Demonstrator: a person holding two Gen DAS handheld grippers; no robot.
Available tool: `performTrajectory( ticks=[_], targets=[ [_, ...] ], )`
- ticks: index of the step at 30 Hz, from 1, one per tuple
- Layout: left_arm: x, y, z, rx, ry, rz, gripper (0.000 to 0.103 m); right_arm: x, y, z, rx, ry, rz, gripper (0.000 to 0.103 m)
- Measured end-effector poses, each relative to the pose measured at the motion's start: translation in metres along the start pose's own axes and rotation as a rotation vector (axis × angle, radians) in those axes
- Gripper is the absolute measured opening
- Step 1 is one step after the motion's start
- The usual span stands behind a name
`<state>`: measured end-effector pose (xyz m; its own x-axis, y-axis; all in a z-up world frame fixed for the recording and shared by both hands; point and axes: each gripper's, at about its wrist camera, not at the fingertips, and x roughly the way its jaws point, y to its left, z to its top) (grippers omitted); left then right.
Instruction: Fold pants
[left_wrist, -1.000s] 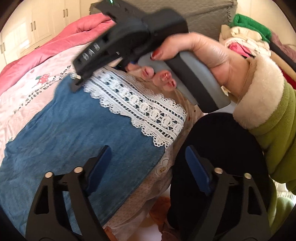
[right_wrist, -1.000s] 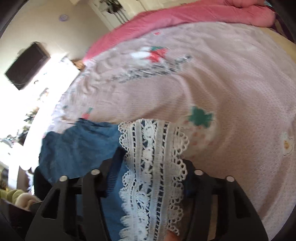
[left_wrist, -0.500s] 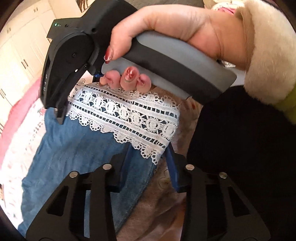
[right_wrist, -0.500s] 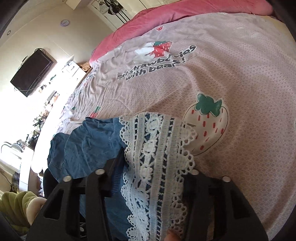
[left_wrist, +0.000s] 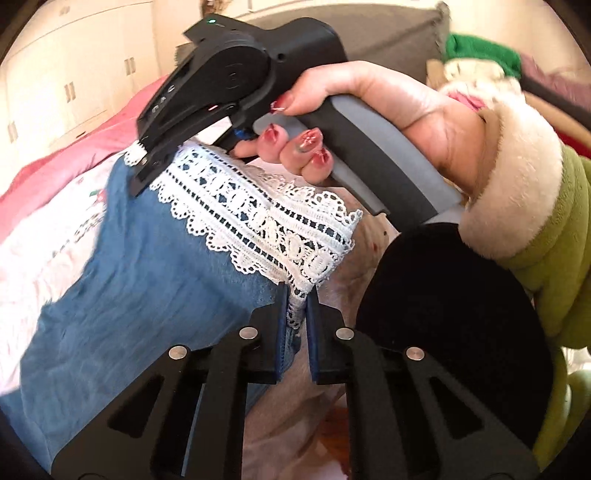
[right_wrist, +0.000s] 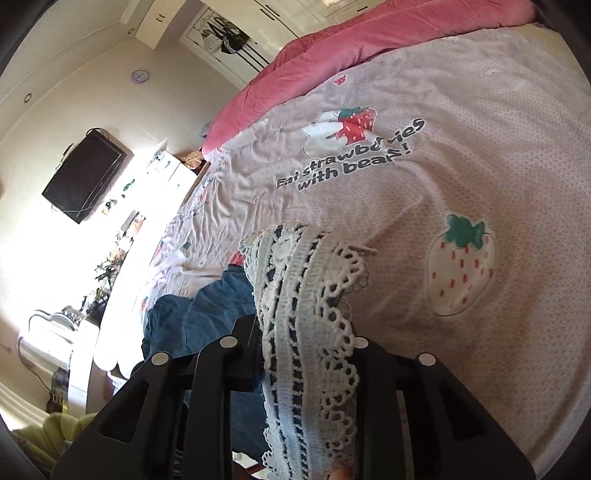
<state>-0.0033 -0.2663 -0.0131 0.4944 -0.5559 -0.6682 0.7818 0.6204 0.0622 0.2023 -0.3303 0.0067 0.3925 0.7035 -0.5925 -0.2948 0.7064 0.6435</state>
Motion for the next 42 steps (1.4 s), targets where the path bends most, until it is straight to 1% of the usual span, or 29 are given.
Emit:
performTrajectory(
  ticks=[2,4,6,7,9,12,14,16,17,18,19,21,22,23,24,26,29,30,31,32,36,38,39,40,42],
  targets=[
    [-0.011,0.014,-0.005,-0.046,-0.017,0.0,0.004,0.009,0.013,0.004,0.011,0.01,-0.004,0.023],
    [-0.024,0.029,-0.01,-0.1,-0.039,0.0,0.004,0.022,0.034,0.008,-0.005,0.027,-0.038,0.023],
    [-0.038,0.042,-0.018,-0.157,-0.063,-0.002,0.004,0.038,0.055,0.012,-0.024,0.059,-0.053,0.023],
    [-0.044,0.047,-0.023,-0.179,-0.073,-0.004,0.004,0.043,0.063,0.013,-0.039,0.07,-0.072,0.023],
    [-0.059,0.062,-0.038,-0.246,-0.099,0.0,0.004,0.061,0.086,0.016,-0.084,0.093,-0.147,0.023],
    [-0.059,0.078,-0.059,-0.354,-0.088,-0.013,0.004,0.088,0.104,0.015,-0.093,0.148,-0.198,0.023],
    [-0.06,0.094,-0.073,-0.458,-0.073,-0.026,0.004,0.114,0.113,0.013,-0.105,0.191,-0.28,0.023],
    [-0.059,0.104,-0.085,-0.522,-0.045,-0.021,0.004,0.134,0.116,0.01,-0.094,0.23,-0.319,0.023],
    [-0.058,0.107,-0.09,-0.551,-0.035,-0.021,0.004,0.143,0.116,0.008,-0.087,0.244,-0.34,0.025],
    [-0.061,0.113,-0.096,-0.567,-0.032,-0.024,0.004,0.152,0.118,0.006,-0.078,0.256,-0.36,0.025],
    [-0.061,0.116,-0.102,-0.589,-0.029,-0.032,0.004,0.158,0.12,0.005,-0.077,0.263,-0.36,0.026],
    [-0.064,0.122,-0.107,-0.624,-0.028,-0.054,0.004,0.166,0.124,0.002,-0.069,0.272,-0.366,0.036],
    [-0.065,0.124,-0.109,-0.643,-0.031,-0.063,0.005,0.168,0.126,0.002,-0.06,0.272,-0.358,0.042],
    [-0.067,0.128,-0.111,-0.654,-0.034,-0.067,0.005,0.169,0.129,0.003,-0.05,0.269,-0.349,0.052],
    [-0.067,0.129,-0.112,-0.662,-0.038,-0.07,0.005,0.168,0.134,0.004,-0.041,0.263,-0.325,0.056],
    [-0.069,0.131,-0.115,-0.685,-0.044,-0.077,0.008,0.165,0.146,0.008,-0.064,0.256,-0.295,0.066],
    [-0.075,0.135,-0.123,-0.716,-0.046,-0.078,0.013,0.153,0.164,0.014,-0.117,0.218,-0.227,0.07],
    [-0.079,0.136,-0.126,-0.725,-0.049,-0.072,0.016,0.145,0.168,0.016,-0.134,0.2,-0.206,0.071],
    [-0.08,0.136,-0.127,-0.73,-0.053,-0.069,0.019,0.141,0.168,0.017,-0.142,0.19,-0.202,0.076],
    [-0.084,0.138,-0.13,-0.741,-0.058,-0.068,0.021,0.136,0.168,0.019,-0.155,0.181,-0.201,0.078],
    [-0.09,0.147,-0.134,-0.781,-0.058,-0.069,0.037,0.121,0.159,0.018,-0.204,0.159,-0.237,0.078],
    [-0.101,0.151,-0.14,-0.786,-0.061,-0.059,0.041,0.117,0.152,0.017,-0.223,0.155,-0.251,0.078],
    [-0.105,0.149,-0.14,-0.781,-0.064,-0.049,0.045,0.118,0.15,0.016,-0.239,0.159,-0.256,0.078],
    [-0.112,0.147,-0.141,-0.766,-0.068,-0.013,0.05,0.119,0.149,0.015,-0.251,0.159,-0.26,0.078],
    [-0.123,0.149,-0.138,-0.746,-0.084,0.024,0.055,0.123,0.152,0.013,-0.303,0.161,-0.267,0.078]
  ],
)
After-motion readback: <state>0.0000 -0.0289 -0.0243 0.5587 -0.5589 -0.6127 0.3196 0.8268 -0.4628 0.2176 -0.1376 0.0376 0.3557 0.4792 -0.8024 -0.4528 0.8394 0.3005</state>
